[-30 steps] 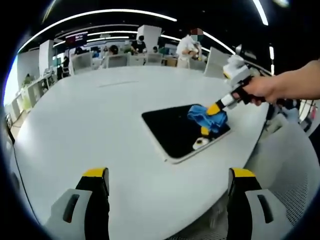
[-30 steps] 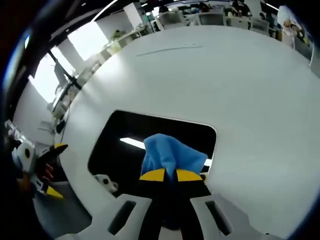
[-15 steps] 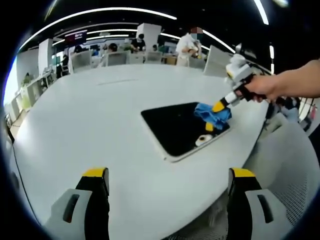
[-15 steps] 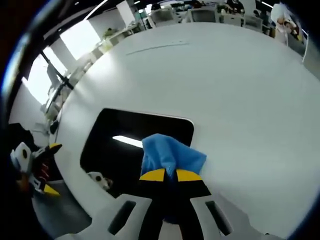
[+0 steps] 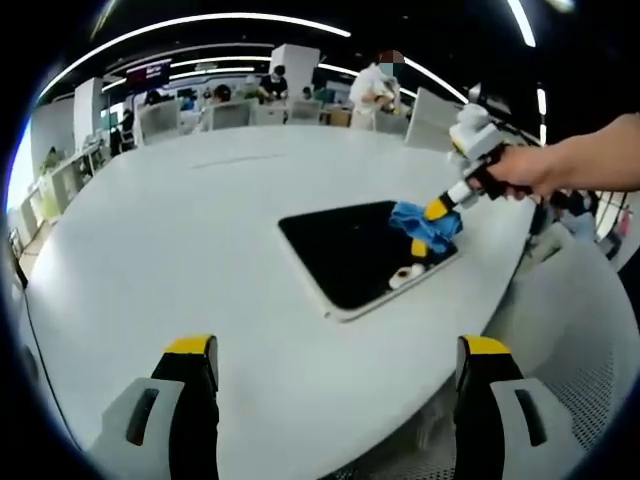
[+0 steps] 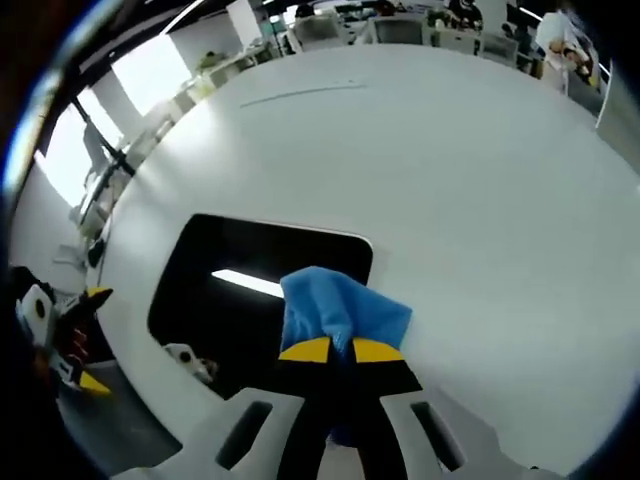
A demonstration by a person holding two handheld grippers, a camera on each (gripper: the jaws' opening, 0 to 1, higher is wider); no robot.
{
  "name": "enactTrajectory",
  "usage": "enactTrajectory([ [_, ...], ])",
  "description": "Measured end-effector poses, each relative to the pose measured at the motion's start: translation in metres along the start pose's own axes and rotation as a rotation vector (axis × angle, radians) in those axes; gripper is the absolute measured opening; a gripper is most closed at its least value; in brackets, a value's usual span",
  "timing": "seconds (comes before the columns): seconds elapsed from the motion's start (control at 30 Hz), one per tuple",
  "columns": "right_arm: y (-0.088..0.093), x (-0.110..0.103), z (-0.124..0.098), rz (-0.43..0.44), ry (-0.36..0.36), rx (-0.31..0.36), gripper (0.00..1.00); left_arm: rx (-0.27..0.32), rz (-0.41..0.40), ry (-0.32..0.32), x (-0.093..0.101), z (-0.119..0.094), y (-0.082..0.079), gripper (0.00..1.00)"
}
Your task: Wipe the mirror surface with the cleaning cloth until all visible marks leave the cleaned area.
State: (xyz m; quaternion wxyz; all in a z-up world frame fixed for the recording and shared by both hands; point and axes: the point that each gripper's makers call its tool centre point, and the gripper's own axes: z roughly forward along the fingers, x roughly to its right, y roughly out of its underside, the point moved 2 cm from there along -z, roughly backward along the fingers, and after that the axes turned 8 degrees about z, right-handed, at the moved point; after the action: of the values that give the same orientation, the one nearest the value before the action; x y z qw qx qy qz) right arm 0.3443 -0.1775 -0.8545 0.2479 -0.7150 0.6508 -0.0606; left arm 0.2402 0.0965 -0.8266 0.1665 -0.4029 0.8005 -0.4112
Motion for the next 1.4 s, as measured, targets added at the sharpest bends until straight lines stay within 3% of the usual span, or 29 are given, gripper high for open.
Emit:
enactTrajectory([
  [0.13, 0.001, -0.001, -0.001, -0.024, -0.002, 0.018, 0.01, 0.001, 0.003, 0.002, 0.001, 0.0, 0.0, 0.99],
  [0.33, 0.004, -0.001, -0.002, 0.007, -0.003, 0.052, 0.01, 0.009, 0.004, 0.001, 0.0, 0.0, -0.001, 0.99],
  [0.8, 0.019, -0.005, -0.009, -0.001, 0.009, 0.049, 0.01, 0.033, 0.023, -0.004, 0.001, 0.0, -0.005, 0.99],
  [1.4, 0.037, -0.009, -0.018, 0.022, 0.009, 0.042, 0.01, 0.012, 0.023, 0.001, 0.001, 0.0, -0.003, 0.99],
])
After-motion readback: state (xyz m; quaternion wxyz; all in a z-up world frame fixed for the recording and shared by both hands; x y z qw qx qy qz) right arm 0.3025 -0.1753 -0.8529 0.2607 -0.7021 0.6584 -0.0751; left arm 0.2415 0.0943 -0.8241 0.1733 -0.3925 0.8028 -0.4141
